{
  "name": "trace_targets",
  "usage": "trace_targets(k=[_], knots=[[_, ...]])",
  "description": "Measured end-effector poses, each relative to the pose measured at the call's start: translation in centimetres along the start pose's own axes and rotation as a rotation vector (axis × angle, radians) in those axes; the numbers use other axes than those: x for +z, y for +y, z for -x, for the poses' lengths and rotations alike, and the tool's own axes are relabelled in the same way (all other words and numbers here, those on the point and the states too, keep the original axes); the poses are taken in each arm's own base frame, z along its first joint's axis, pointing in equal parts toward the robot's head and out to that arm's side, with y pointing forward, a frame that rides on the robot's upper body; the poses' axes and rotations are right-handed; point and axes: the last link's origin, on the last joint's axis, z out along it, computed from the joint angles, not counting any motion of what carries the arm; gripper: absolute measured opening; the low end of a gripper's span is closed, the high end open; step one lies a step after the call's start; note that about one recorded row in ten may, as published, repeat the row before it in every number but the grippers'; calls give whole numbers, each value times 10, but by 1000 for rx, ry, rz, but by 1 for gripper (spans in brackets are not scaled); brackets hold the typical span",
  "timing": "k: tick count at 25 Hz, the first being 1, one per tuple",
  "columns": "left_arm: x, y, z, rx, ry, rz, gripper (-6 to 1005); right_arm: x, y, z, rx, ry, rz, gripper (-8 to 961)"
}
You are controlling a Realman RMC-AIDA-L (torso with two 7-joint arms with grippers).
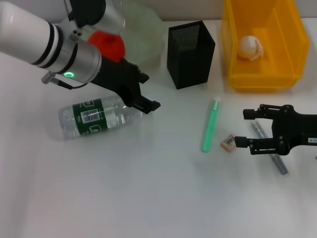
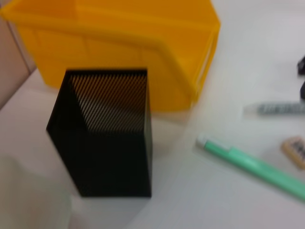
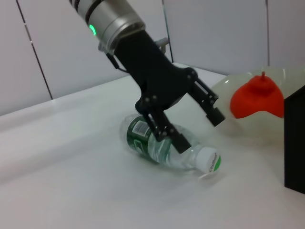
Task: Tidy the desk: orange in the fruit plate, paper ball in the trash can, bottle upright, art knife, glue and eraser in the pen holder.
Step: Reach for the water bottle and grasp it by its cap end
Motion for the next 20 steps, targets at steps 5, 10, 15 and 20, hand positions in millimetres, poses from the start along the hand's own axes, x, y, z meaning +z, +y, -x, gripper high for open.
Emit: trace_targets(k=[5,10,15,20], knots=[[3,0,5,12,-57,-10,812,-1,-1,0,2,-5,-5,826],[15,1,6,43,-97,-52,812,-1,-1,1,3,-8,-5,826],[24,3,10,63,-137,-61,812,1,0,1,1,-8,0,826],[27,3,12,69,-151,-68,813,1,1,1,2,-8,5,827]])
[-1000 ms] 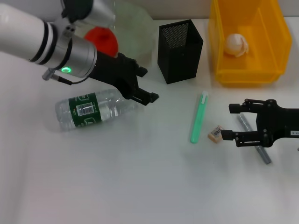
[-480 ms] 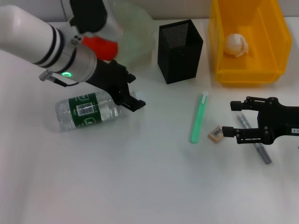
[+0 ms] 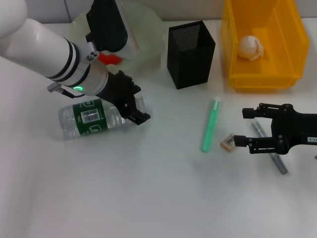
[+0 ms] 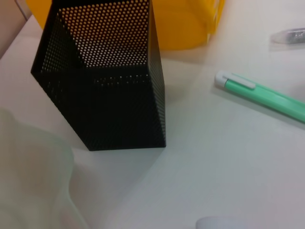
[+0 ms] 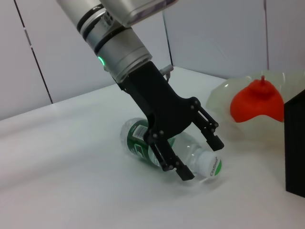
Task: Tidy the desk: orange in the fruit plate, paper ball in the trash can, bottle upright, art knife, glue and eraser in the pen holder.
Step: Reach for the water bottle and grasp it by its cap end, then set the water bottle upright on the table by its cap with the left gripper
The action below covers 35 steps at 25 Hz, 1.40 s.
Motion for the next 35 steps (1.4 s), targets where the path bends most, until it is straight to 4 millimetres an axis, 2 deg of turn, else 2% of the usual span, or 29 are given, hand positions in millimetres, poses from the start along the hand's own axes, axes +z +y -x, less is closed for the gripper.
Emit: trace_targets(k=[2,12,19,27,34,35], knots=[[1,1,0,8,-5,-3,812,1,1,0,0,2,4,827],[7,3,-2,48,-21,-16,593,2,1,0,-1,0,8,827],[0,4,-7,52,2,-14,464,2,1,0,0,-1,4,827],[-35,-5,-7,-34,139,-24,449,2,0,1,-5,3,9,827],[-65,-13,12,-150,276,-10,447,3,1,1,-7,4,14,826],[-75,-15,19,-175,320,-9,447,3,1,1,-7,4,14,826]])
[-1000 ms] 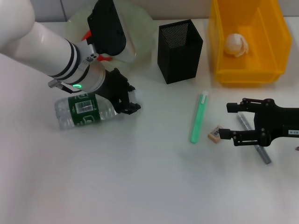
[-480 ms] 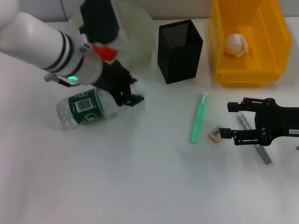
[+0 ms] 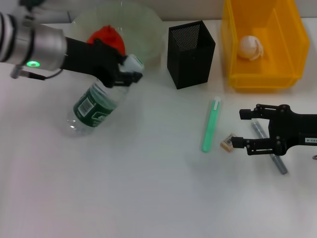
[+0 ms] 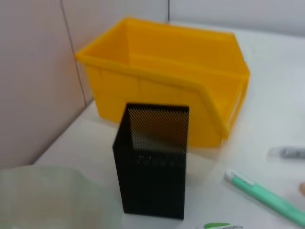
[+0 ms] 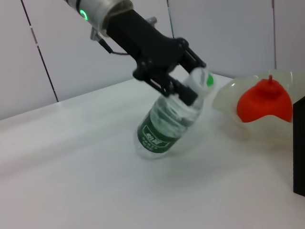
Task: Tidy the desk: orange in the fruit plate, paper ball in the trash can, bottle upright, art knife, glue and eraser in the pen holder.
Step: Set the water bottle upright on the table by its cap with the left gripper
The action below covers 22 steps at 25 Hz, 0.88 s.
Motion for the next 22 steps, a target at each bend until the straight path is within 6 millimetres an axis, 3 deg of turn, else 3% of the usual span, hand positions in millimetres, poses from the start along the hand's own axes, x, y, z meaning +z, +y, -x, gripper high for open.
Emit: trace_targets(k=[12,22], knots=[[-46,-12,24,-107,161,-28,444,2,-1,4,-13,5,10,826],[-65,-12,43,-163,263,-74,444,4,-2,7,-23,7,18,826]])
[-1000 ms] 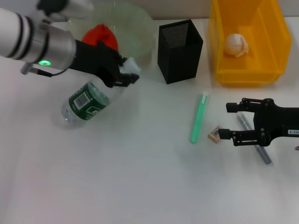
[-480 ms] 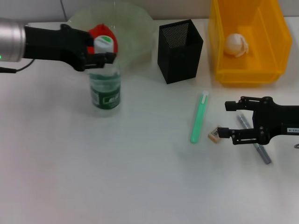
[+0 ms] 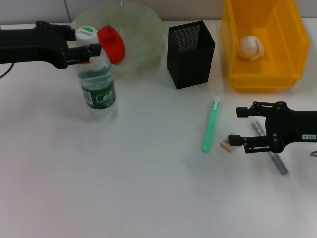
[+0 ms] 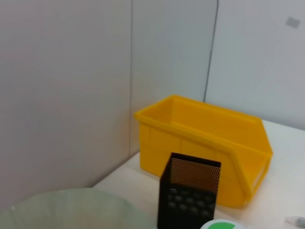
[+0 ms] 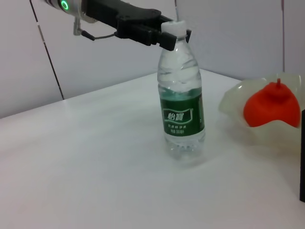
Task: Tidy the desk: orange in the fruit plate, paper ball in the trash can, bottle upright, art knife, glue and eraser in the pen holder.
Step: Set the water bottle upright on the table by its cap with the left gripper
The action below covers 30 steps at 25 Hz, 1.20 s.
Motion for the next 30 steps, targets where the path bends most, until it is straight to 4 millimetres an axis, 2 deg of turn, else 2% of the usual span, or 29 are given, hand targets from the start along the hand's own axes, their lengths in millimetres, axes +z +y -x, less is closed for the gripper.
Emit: trace_targets(k=[5,11,30], knots=[[-10,-6,12,-35,49,-41,443,1,0,1,-5,-1,3,827],[-11,-8,24,-54,104,-63,443,2,0,1,-6,-1,3,827],[0,-20,33,-49,101,-166,445,2,-2,3,-12,1,1,827]])
